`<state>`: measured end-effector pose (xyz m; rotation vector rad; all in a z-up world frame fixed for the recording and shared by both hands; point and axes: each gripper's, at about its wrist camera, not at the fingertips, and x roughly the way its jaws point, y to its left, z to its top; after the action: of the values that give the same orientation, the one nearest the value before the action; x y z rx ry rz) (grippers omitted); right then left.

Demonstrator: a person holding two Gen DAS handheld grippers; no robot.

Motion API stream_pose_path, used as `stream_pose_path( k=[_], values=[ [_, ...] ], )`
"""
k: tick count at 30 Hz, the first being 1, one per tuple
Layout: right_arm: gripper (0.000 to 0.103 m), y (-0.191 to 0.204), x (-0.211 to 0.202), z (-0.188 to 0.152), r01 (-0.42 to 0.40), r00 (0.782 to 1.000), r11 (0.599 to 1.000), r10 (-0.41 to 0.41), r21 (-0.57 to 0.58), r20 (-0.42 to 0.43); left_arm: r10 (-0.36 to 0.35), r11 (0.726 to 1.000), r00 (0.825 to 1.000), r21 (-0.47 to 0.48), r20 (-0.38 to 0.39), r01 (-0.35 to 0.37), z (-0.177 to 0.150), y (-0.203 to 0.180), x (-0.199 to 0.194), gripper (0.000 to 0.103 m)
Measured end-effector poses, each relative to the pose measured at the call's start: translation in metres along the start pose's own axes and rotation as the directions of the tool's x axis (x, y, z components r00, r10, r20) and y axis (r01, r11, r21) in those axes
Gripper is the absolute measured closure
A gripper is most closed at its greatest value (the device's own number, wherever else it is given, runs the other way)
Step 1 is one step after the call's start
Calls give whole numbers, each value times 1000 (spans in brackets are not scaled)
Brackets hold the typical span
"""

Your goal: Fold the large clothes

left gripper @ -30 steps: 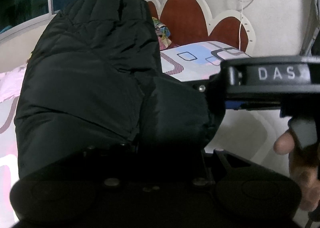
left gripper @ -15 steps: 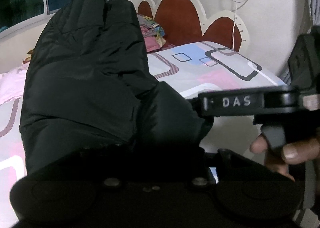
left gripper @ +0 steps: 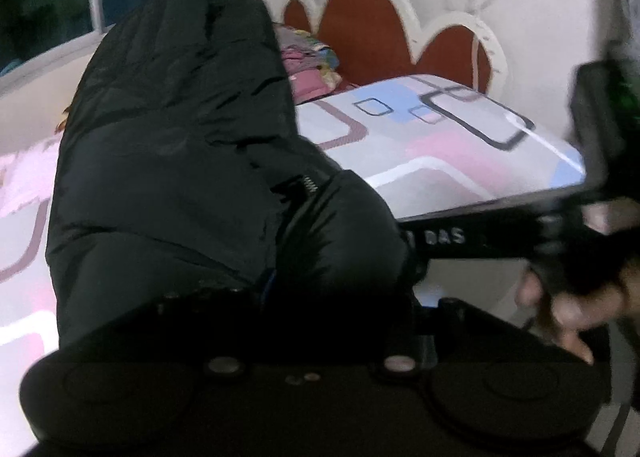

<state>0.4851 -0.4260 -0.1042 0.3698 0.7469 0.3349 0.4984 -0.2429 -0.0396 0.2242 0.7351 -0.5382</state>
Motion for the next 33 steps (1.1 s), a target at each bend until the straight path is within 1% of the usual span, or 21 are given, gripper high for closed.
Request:
stream_pose_path(
  k=[1,3,8,11,13,14,15,16,18,19,20,21,22,23,25,27,28,30,31,33],
  values=[
    [95,-3,1,0,-8,1000,1000,8,8,-2,-9,1000,1000,10,3,9,0,0,-4,68],
    [95,-3,1,-1,-11,1000,1000,11,-1,-3,-31,1000,999,1,12,31,-3,3,-12,68],
    [96,-2,10,-4,14,1000,1000,-14,-26,-19,-88,996,995,-23,37,89,-9,15,-41,68],
    [96,-4,14,-6,23,999,999,-24,-29,-30,-102,994,993,-33,64,105,-15,23,-64,67],
    [96,-5,15,-8,34,999,999,-35,-31,-38,-119,988,987,-84,106,129,-21,35,-82,68],
    [96,-7,15,-9,34,999,999,-35,-27,-40,-116,984,984,-120,133,132,-23,44,-91,67],
    [96,-8,16,-10,34,999,999,-35,-22,-41,-88,980,983,-161,163,115,-27,55,-99,67],
    [96,-8,15,-11,37,998,999,-37,-21,-40,-40,978,982,-193,184,76,-29,65,-103,69],
    [96,-8,16,-12,42,998,999,-43,-24,-41,41,967,981,-255,188,8,-32,84,-98,69],
    [96,-8,16,-12,43,998,999,-44,-25,-42,73,956,979,-292,188,-15,-32,95,-91,69],
    [96,-7,16,-13,45,998,999,-46,-27,-43,83,946,978,-322,189,-18,-32,103,-83,69],
    [96,-7,16,-13,48,998,998,-49,-28,-45,89,934,981,-357,170,-23,-30,112,-70,69],
    [96,-7,16,-14,49,998,998,-50,-28,-47,79,925,984,-381,161,-12,-28,117,-60,69],
    [96,-7,16,-14,50,997,998,-52,-30,-50,56,922,985,-388,164,12,-27,122,-52,69],
    [95,-6,12,-11,42,998,999,-44,-30,-52,48,927,986,-374,158,14,-22,119,-43,68],
    [95,-8,-4,-4,38,999,999,-38,-1,20,48,936,987,-351,156,10,-17,116,-42,68],
    [93,-9,-11,1,33,998,999,-34,14,49,43,936,987,-351,154,14,-18,118,-42,68],
    [71,-7,-22,12,16,994,1000,-18,17,109,34,934,987,-357,154,23,-18,121,-38,68],
    [66,-3,-25,19,-3,991,1000,2,10,133,29,933,988,-360,153,28,-18,122,-38,68],
    [63,9,-24,33,-37,987,999,40,-22,155,24,933,988,-358,150,32,-18,121,-39,68]
  ],
)
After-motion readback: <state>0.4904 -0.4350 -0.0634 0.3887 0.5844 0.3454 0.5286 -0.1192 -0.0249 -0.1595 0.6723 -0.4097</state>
